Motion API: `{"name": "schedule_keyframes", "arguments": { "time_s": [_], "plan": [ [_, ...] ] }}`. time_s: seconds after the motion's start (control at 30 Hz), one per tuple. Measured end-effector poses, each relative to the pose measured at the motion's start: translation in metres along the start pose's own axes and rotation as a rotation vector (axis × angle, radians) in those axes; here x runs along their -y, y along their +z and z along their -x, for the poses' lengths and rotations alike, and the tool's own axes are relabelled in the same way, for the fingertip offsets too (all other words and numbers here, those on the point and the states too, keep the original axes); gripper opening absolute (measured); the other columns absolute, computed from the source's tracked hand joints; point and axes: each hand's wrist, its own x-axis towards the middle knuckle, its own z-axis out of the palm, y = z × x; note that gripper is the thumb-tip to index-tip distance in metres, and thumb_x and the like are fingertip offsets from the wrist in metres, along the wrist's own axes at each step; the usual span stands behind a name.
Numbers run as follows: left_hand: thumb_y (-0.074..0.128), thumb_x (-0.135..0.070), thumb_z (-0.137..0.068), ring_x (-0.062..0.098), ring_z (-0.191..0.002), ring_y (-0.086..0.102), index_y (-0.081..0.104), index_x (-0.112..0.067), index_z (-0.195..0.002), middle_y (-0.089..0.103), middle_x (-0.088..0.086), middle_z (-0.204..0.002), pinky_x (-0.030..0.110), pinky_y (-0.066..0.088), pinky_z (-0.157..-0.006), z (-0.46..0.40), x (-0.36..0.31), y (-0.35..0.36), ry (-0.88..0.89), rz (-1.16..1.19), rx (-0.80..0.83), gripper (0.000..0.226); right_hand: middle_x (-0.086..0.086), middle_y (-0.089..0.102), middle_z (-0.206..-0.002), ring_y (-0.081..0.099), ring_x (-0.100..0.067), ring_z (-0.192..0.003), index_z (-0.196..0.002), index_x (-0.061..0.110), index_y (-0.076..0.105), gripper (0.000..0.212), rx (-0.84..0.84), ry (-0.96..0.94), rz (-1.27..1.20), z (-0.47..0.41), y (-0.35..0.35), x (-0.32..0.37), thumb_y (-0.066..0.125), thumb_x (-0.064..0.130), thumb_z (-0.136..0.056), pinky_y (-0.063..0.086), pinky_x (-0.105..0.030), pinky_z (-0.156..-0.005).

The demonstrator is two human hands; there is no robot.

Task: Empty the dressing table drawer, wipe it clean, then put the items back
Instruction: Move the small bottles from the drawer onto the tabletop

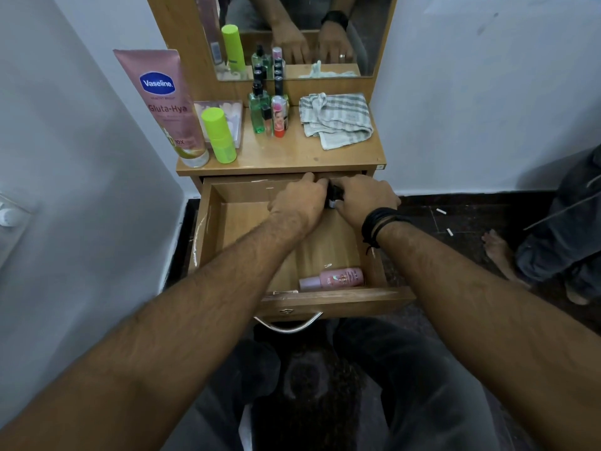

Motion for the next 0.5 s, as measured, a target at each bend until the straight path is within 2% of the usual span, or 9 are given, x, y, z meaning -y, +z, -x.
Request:
{"name": "schedule_keyframes", "arguments": {
  "time_s": [0.13,0.33,0.5],
  "plan": [
    [0.051,-0.021,-0.099,0.036,-0.115,0.054,0.052,-0.029,-0.137,0.045,0.004,-0.123,0.048,0.043,-0.069,-0.003,0.000,0.002,-0.001,-0.010,-0.003,0.038,-0.002,0.062,-0.118,0.059,-0.033,-0.108,-0.129,0.034,0.058,0.036,0.004,0.014,0.005,-0.005,0.004,0.001,0.055,0.040,-0.094,0.052,-0.053,-0.091],
    [0.053,-0.015,-0.097,0.037,-0.112,0.056,0.052,-0.019,-0.129,0.048,0.007,-0.128,0.049,0.047,-0.071,-0.005,0.003,0.000,0.035,-0.045,-0.053,0.032,-0.004,0.056,-0.116,0.058,-0.035,-0.104,-0.117,0.024,0.062,0.025,-0.061,-0.016,-0.013,-0.008,0.006,0.002,0.060,0.032,-0.093,0.052,-0.054,-0.088],
    [0.049,-0.011,-0.096,0.038,-0.112,0.057,0.052,-0.015,-0.119,0.055,0.009,-0.123,0.045,0.041,-0.071,-0.005,0.004,-0.002,0.068,-0.050,-0.108,0.024,-0.004,0.066,-0.104,0.060,-0.030,-0.100,-0.106,0.023,0.060,0.012,-0.096,-0.041,0.003,-0.011,0.011,0.004,0.058,0.026,-0.095,0.050,-0.049,-0.092]
  ]
}}
